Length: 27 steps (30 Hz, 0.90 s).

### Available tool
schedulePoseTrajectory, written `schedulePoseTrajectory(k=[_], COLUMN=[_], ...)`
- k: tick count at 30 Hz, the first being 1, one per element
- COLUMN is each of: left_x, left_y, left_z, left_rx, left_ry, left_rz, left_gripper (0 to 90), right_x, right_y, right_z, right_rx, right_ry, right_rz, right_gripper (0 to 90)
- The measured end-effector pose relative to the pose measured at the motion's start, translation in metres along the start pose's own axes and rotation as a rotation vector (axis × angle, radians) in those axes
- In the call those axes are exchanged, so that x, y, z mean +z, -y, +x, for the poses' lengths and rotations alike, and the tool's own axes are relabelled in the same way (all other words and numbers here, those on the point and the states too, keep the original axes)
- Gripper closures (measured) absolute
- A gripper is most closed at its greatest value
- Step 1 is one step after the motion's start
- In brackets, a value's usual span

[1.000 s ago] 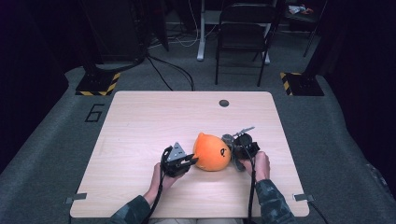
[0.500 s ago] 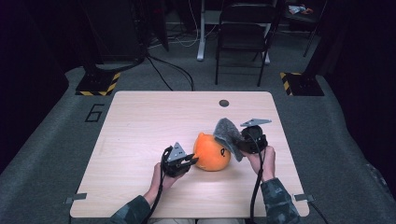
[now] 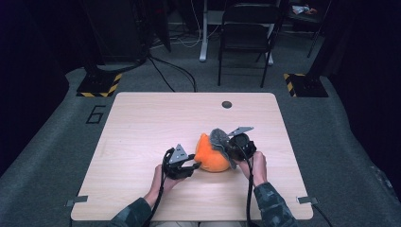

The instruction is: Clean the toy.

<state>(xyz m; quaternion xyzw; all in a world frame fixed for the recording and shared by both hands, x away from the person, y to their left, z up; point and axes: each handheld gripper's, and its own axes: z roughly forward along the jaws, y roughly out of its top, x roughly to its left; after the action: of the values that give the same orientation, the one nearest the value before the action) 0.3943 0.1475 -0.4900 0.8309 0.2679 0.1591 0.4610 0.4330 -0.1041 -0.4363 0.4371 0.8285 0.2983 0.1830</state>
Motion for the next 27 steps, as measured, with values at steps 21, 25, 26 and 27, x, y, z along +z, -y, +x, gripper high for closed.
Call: schedulePoseTrajectory(k=[21, 25, 26, 27], left_x=[0.016, 0.011, 0.010, 0.009], left_y=[-0.005, -0.010, -0.011, -0.012], left_z=[-0.014, -0.011, -0.011, -0.011], left_rx=[0.102, 0.051, 0.046, 0.036], left_ry=[-0.121, -0.090, -0.087, -0.082], left_rz=[0.013, 0.002, 0.002, 0.000], left_gripper=[75.6, 77.4, 77.6, 77.8], right_x=[0.007, -0.004, -0.009, -0.012], right_y=[0.001, -0.004, -0.006, -0.007], right_z=[-0.006, -0.008, -0.008, -0.007], right_rx=[0.014, 0.023, 0.029, 0.024], right_ry=[-0.007, -0.004, -0.010, -0.014], right_rz=[-0.034, -0.064, -0.075, -0.092], right_gripper=[72.2, 72.2, 72.2, 72.2])
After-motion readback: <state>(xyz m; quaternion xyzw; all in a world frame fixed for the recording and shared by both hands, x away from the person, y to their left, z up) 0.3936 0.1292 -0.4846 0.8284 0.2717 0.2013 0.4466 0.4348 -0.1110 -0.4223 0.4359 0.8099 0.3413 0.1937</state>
